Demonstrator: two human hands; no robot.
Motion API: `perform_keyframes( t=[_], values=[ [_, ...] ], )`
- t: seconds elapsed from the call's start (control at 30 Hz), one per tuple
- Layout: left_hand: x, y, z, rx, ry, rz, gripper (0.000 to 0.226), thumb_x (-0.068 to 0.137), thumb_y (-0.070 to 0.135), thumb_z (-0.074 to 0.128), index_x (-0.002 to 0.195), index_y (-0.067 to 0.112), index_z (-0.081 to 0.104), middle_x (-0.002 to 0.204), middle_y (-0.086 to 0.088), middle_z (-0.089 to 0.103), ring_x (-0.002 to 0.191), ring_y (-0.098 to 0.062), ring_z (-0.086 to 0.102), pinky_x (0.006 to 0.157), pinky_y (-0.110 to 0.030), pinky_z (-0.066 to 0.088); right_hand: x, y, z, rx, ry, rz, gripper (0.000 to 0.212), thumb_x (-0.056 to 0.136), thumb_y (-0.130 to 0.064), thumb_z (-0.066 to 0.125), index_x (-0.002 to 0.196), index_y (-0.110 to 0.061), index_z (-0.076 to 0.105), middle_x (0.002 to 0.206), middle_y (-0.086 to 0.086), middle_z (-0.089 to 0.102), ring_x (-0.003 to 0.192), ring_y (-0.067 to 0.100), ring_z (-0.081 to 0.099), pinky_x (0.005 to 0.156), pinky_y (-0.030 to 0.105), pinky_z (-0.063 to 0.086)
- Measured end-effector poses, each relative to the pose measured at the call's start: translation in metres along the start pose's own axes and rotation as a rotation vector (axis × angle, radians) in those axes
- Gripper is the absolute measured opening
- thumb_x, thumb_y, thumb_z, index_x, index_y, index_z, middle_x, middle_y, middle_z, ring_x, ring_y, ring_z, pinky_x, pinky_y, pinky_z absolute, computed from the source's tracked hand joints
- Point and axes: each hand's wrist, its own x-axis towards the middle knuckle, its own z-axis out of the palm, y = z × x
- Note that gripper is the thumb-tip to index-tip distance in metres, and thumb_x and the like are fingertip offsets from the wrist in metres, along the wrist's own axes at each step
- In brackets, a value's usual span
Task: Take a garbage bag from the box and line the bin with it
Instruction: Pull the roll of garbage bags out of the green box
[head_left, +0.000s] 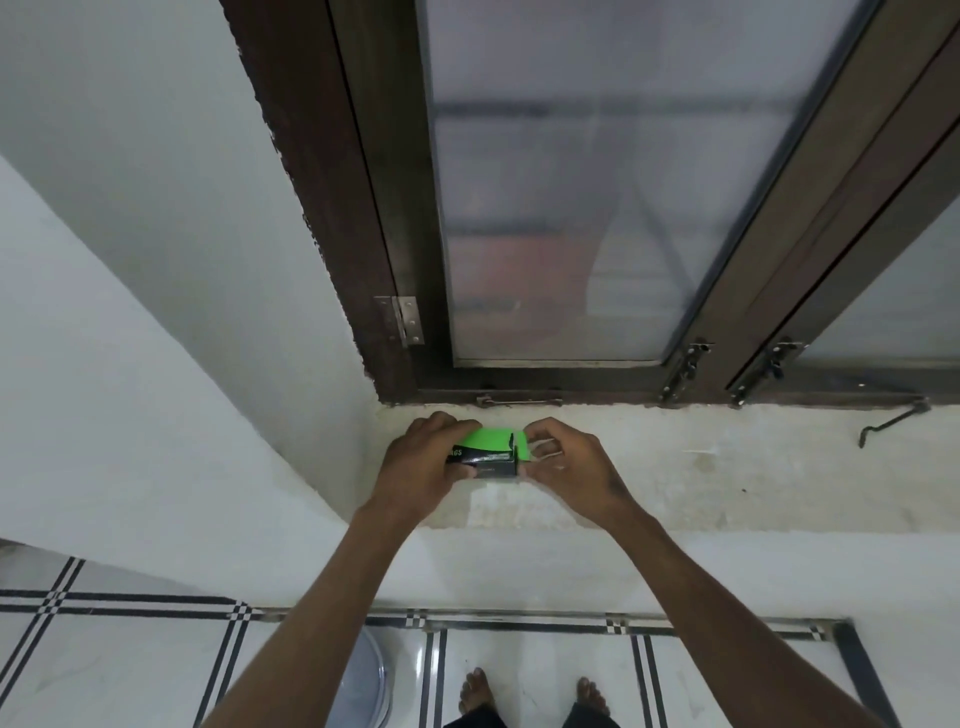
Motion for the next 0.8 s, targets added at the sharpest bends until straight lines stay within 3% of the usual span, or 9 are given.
perform_keyframes(
  t=[0.13, 0.2, 0.3, 0.4, 0.47, 0.6, 0.8],
  values=[
    [0.011, 0.021, -0.01, 0.038, 0.013, 0.047, 0.062, 0.08, 0.034, 0.076, 0.138, 0.034, 0.054, 0.13, 0.008, 0.056, 0.12, -0.018, 0.05, 0.092, -0.035, 0.045, -0.005, 0.014, -0.014, 0.143, 0.105, 0.092, 0.035, 0.081, 0.0, 0.075, 0.107, -0.019, 0.062, 0.111, -0.002, 0.067, 0.096, 0.017, 0.065, 0.074, 0.022, 0.054],
    [0.018, 0.033, -0.013, 0.146, 0.045, 0.08, 0.063, 0.076, 0.034, 0.079, 0.135, 0.035, 0.057, 0.129, 0.009, 0.059, 0.121, -0.019, 0.051, 0.096, -0.037, 0.043, -0.007, 0.017, -0.018, 0.152, 0.235, 0.106, 0.041, 0.081, 0.003, 0.071, 0.114, -0.019, 0.06, 0.114, -0.003, 0.063, 0.097, 0.018, 0.062, 0.074, 0.018, 0.051],
    [0.027, 0.052, -0.017, 0.355, 0.103, 0.136, 0.061, 0.07, 0.032, 0.083, 0.128, 0.036, 0.063, 0.121, 0.01, 0.063, 0.117, -0.02, 0.054, 0.097, -0.043, 0.036, -0.016, 0.015, -0.029, 0.247, 0.434, 0.146, 0.021, 0.085, 0.002, 0.065, 0.1, -0.013, 0.065, 0.097, 0.002, 0.068, 0.087, 0.02, 0.065, 0.07, 0.014, 0.052],
    [0.036, 0.075, -0.018, 0.501, 0.142, 0.211, 0.061, 0.059, 0.027, 0.09, 0.116, 0.033, 0.069, 0.11, 0.006, 0.068, 0.106, -0.023, 0.062, 0.09, -0.046, 0.04, -0.025, 0.012, -0.035, 0.505, 0.268, 0.221, 0.015, 0.09, 0.003, 0.059, 0.091, -0.007, 0.07, 0.085, 0.007, 0.073, 0.078, 0.019, 0.068, 0.066, 0.022, 0.058],
    [0.045, 0.087, -0.019, 0.569, 0.173, 0.267, 0.063, 0.049, 0.024, 0.094, 0.109, 0.03, 0.073, 0.103, 0.003, 0.07, 0.098, -0.024, 0.065, 0.085, -0.046, 0.045, -0.029, 0.014, -0.035, 0.547, 0.175, 0.213, 0.016, 0.092, -0.001, 0.06, 0.095, -0.009, 0.073, 0.092, 0.001, 0.075, 0.084, 0.012, 0.069, 0.071, 0.022, 0.058],
    [0.057, 0.107, -0.017, 0.592, 0.182, 0.313, 0.065, 0.047, 0.025, 0.095, 0.108, 0.027, 0.074, 0.103, 0.0, 0.072, 0.097, -0.027, 0.066, 0.083, -0.047, 0.046, -0.029, 0.023, -0.042, 0.585, 0.238, 0.215, 0.023, 0.095, -0.002, 0.055, 0.102, -0.014, 0.072, 0.104, -0.004, 0.074, 0.093, 0.008, 0.068, 0.077, 0.022, 0.057],
    [0.057, 0.112, -0.007, 0.497, 0.17, 0.265, 0.067, 0.052, 0.026, 0.094, 0.115, 0.029, 0.07, 0.11, 0.003, 0.069, 0.107, -0.025, 0.064, 0.087, -0.047, 0.044, -0.025, 0.036, -0.055, 0.733, 0.204, 0.314, 0.016, 0.099, -0.013, 0.057, 0.106, -0.014, 0.071, 0.106, 0.008, 0.075, 0.091, 0.017, 0.07, 0.077, 0.027, 0.06]
  ],
)
